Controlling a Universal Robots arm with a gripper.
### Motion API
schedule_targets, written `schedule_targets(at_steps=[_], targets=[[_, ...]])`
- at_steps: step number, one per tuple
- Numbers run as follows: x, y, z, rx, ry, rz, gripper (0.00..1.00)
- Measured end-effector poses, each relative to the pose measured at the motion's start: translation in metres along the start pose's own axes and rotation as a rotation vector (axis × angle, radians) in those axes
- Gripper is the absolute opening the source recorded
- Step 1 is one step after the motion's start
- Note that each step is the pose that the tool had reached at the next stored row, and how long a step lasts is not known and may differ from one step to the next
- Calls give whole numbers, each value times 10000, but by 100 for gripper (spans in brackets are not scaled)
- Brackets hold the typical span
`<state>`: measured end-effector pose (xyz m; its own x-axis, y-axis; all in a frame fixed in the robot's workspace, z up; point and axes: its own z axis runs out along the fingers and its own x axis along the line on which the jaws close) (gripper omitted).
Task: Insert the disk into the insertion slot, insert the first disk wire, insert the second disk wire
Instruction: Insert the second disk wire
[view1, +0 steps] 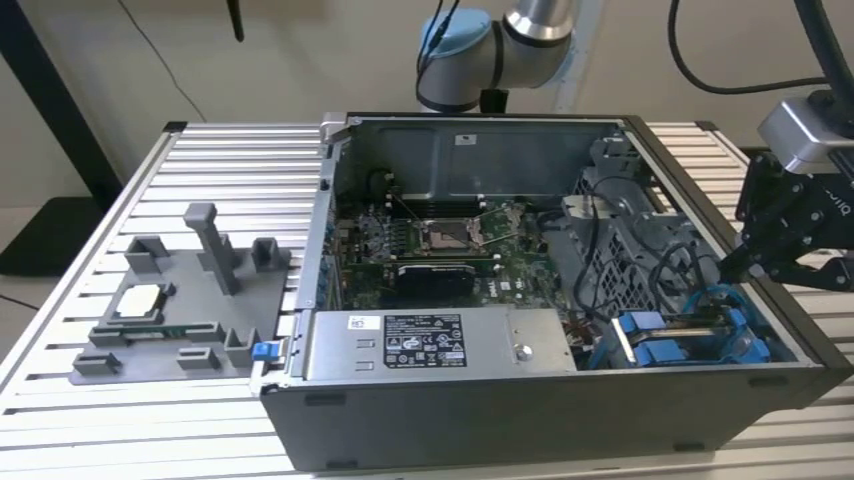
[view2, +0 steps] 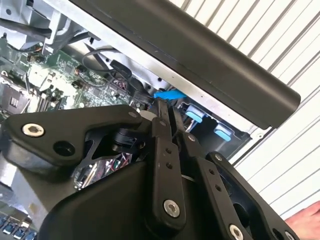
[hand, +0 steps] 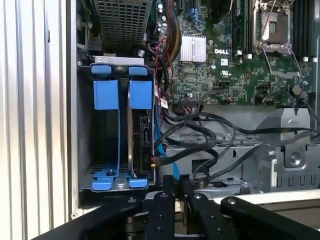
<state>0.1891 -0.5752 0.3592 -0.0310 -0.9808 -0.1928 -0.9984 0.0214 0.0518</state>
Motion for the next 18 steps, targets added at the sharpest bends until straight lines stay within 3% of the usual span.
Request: schedule_targets(at_steps=[12, 18], targets=[[0, 0, -2, 0, -19, -1, 0], [-13, 6, -68, 0, -20, 0, 0]])
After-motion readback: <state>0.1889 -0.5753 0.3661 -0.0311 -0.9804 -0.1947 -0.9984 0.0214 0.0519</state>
